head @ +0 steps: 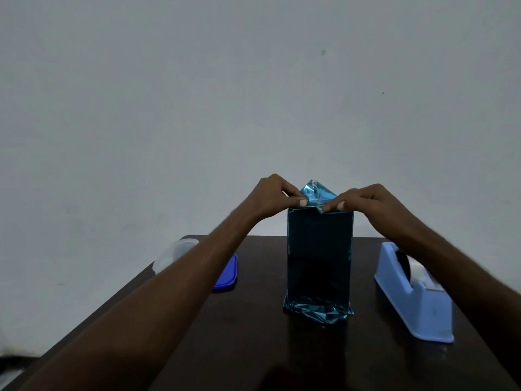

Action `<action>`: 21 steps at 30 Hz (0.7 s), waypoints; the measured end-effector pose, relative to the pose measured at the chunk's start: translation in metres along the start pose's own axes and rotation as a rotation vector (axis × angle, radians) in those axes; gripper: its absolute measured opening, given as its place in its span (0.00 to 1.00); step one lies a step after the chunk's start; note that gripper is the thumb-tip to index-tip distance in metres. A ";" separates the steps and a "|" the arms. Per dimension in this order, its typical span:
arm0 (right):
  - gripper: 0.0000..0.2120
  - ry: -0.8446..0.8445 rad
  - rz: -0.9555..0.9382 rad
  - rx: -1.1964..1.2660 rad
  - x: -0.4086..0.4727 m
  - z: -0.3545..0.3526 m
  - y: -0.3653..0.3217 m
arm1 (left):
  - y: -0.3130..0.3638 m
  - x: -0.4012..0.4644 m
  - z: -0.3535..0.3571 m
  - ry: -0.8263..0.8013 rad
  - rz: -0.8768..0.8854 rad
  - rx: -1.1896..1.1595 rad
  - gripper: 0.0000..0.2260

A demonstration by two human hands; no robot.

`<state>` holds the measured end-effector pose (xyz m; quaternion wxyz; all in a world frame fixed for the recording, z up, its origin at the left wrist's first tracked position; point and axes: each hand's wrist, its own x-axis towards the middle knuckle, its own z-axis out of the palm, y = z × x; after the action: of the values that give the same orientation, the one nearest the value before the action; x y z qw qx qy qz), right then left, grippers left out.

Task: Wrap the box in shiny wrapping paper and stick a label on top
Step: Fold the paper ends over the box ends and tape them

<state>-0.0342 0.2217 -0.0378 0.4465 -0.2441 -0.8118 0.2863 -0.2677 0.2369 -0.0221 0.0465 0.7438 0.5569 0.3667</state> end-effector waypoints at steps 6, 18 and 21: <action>0.12 0.024 -0.016 -0.048 -0.006 -0.002 0.001 | 0.002 0.001 0.001 -0.006 0.044 0.023 0.09; 0.06 0.397 -0.312 -0.667 -0.009 0.029 -0.002 | -0.001 -0.002 0.006 0.000 0.072 0.065 0.09; 0.03 0.402 -0.386 -0.743 -0.014 0.029 0.001 | -0.001 -0.002 0.005 -0.014 0.076 0.065 0.10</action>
<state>-0.0525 0.2056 -0.0592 0.5225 -0.2827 -0.7873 -0.1652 -0.2662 0.2369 -0.0272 0.0119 0.7680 0.5395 0.3448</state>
